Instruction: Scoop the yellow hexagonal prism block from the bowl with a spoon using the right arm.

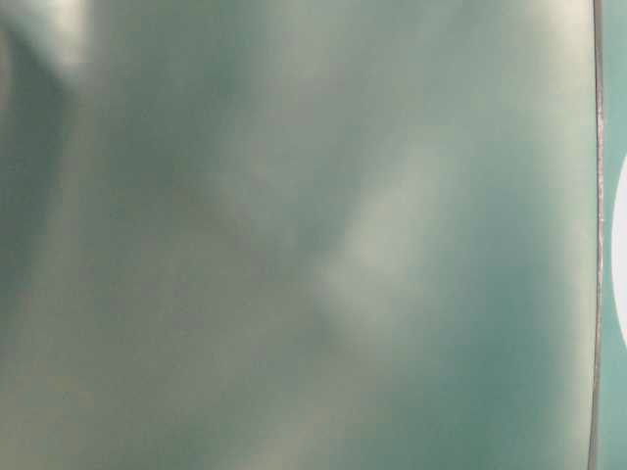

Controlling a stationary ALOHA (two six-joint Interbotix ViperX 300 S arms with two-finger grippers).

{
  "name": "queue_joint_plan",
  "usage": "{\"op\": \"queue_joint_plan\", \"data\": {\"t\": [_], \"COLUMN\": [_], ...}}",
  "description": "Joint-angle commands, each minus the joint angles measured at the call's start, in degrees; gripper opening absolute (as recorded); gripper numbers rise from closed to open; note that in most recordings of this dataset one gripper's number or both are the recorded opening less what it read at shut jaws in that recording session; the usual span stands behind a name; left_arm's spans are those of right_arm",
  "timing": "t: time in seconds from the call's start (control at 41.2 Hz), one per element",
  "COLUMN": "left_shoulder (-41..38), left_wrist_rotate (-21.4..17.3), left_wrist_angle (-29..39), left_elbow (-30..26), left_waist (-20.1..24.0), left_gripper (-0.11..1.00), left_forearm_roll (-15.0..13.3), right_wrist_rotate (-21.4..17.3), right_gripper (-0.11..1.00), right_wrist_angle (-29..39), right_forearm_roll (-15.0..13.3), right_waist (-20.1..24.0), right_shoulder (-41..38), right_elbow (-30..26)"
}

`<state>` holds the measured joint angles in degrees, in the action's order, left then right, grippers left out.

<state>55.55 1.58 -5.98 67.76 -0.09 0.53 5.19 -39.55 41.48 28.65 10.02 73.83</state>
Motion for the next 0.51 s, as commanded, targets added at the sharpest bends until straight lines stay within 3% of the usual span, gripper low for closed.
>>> {"op": "queue_joint_plan", "data": {"t": [0.0, 0.267, 0.485], "left_shoulder": [-0.3, -0.3, -0.3], "left_wrist_rotate": [0.1, 0.1, 0.2], "left_wrist_angle": [-0.1, -0.1, 0.0], "left_elbow": [-1.1, -1.1, -1.1], "left_waist": [-0.1, 0.0, -0.1], "left_gripper": [0.0, 0.0, 0.0], "left_forearm_roll": [0.1, 0.2, 0.1], "right_wrist_rotate": [-0.1, -3.1, -3.3], "right_gripper": [0.02, 0.02, 0.02], "right_wrist_angle": [-0.6, -0.8, -0.6], "right_forearm_roll": [0.0, 0.2, 0.2], "right_waist": [0.2, 0.2, 0.2], "right_shoulder": [0.4, 0.5, 0.7], "right_elbow": [-0.3, -0.3, -0.3]}}
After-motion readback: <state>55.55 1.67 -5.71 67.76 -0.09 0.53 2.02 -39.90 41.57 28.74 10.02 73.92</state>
